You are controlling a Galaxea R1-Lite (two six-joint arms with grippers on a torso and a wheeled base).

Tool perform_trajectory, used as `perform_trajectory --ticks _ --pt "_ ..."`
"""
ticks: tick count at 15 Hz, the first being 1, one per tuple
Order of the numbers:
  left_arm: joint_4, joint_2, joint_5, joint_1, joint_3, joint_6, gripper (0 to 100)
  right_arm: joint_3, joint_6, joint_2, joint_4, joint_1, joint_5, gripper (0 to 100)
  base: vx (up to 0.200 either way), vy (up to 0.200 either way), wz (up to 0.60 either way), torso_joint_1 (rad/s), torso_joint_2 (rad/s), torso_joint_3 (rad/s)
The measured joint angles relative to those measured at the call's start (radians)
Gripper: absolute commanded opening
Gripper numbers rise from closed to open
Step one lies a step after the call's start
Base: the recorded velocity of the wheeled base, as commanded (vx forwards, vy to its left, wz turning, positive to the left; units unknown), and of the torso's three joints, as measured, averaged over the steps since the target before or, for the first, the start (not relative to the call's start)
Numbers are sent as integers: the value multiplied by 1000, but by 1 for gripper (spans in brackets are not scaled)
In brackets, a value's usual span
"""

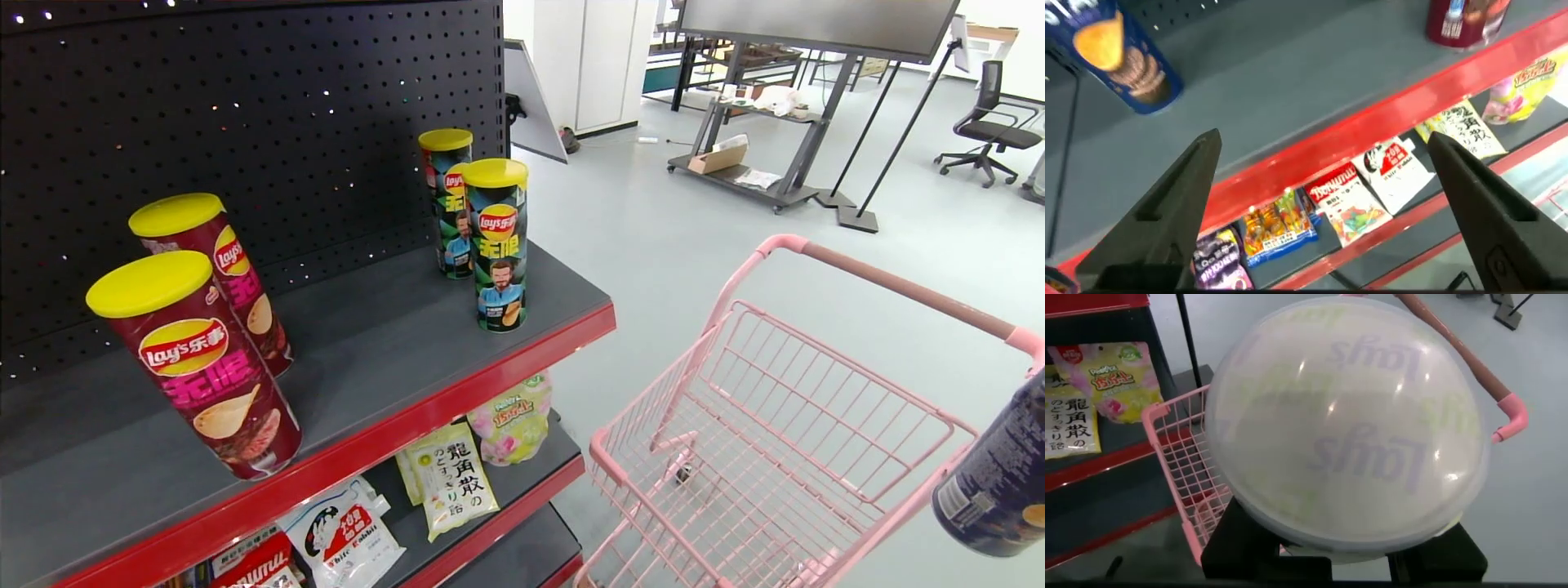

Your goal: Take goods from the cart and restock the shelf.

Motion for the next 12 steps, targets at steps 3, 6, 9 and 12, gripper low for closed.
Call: perform_trajectory --ticks 3,6,9,12 --pt "-1 -9 0 -15 0 41 100 10 -1 3 -4 1 0 0 0 0 0 159 -365 -214" --pt "-18 -9 0 -18 -3 50 100 11 -1 9 -4 1 0 0 0 0 0 160 -351 -201" --pt "-33 0 0 -19 -3 50 100 13 -1 12 -4 4 1 0 0 0 0 97 -225 -128" --pt "-40 6 0 -26 -5 50 100 16 -1 13 -3 5 1 0 0 0 400 8 -13 -2"
